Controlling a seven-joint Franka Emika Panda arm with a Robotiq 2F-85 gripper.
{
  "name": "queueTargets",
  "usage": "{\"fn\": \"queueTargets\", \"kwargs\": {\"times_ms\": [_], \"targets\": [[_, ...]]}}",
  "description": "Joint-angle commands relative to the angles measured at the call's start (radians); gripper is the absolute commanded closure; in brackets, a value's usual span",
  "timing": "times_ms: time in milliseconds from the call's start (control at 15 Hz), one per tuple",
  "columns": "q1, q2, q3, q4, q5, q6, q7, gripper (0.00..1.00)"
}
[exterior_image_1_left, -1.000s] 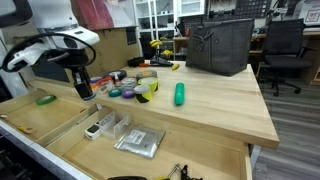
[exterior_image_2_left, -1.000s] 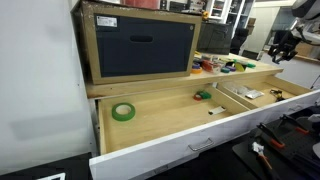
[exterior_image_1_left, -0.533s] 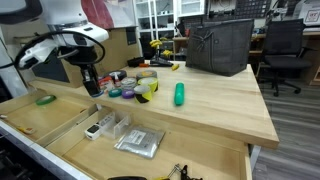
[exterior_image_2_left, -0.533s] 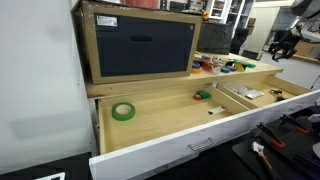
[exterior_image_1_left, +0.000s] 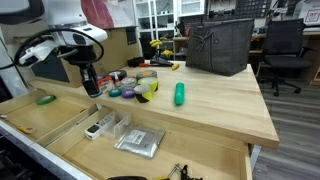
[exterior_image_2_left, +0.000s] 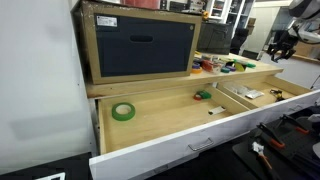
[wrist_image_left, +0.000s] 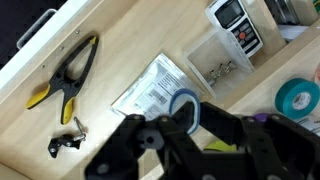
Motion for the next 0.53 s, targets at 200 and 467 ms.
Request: {"fn": "queueTargets", "kwargs": {"times_ms": [200, 467], "targets": [[-0.009, 0.039, 0.019, 0.107, -0.070, -0.050, 0.096, 0.96], [-0.019, 0.109, 0.006, 0.221, -0.045, -0.043, 0.086, 0.96]]}}
